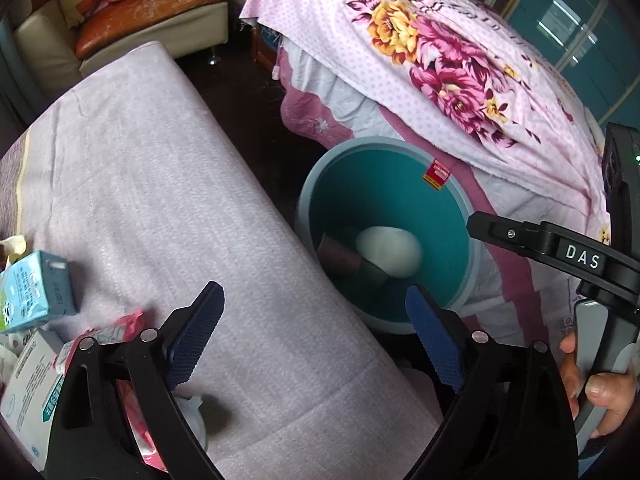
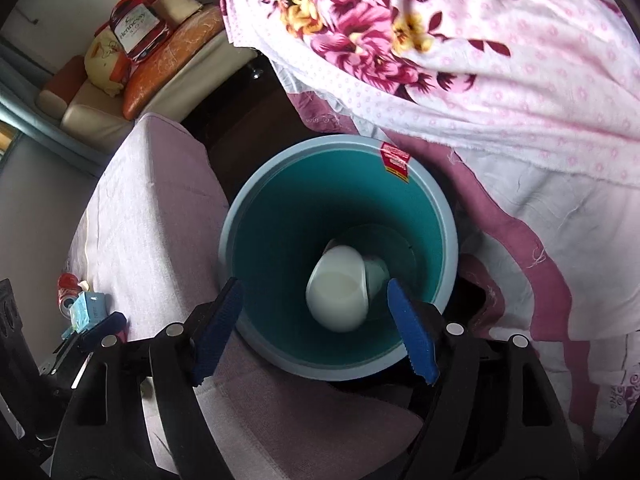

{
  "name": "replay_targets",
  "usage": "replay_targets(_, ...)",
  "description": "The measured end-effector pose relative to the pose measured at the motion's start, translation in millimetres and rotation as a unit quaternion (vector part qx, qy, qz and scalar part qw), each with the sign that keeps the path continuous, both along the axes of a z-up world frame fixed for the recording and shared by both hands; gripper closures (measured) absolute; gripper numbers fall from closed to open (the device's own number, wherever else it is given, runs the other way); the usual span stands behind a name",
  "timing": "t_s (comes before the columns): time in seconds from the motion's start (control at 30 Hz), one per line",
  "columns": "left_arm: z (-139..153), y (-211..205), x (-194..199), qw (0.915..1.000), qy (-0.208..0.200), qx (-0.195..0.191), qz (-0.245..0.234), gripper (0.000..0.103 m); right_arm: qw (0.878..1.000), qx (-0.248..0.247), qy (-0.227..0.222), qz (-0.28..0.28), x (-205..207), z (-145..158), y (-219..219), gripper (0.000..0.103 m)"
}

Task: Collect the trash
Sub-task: 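Carry both items over the teal bin and open both tools to drop them, then return both tools to the table and reach toward the remaining trash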

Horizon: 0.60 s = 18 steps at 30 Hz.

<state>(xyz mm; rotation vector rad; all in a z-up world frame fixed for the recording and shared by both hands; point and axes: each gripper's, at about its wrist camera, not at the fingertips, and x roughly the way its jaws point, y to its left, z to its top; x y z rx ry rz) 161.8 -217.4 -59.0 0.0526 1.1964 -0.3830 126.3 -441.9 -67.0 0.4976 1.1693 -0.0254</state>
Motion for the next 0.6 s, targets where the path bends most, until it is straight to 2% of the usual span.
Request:
replay_targets(0.17, 6.8, 17.5, -6.3, 0.9999, -0.002, -0.002, 0.012, 0.010, 1.000, -0.019, -0.011, 0.008, -3.3, 10.8, 12.6, 0.022)
replay_targets(0.33, 14.9, 43.1, -14.5, 0.9994, -0.006, -0.005, 0.034, 0.010, 0.997, -0.059, -0.027, 0.046, -7.5, 22.7, 35.1, 0.022)
replay_targets(0.6, 31.0, 81.6, -30.6, 0.9977, -0.017, -0.016, 0.063, 0.010, 0.991, -0.084, -0.046, 0.089, -12.7, 48.9, 68.5, 0.022)
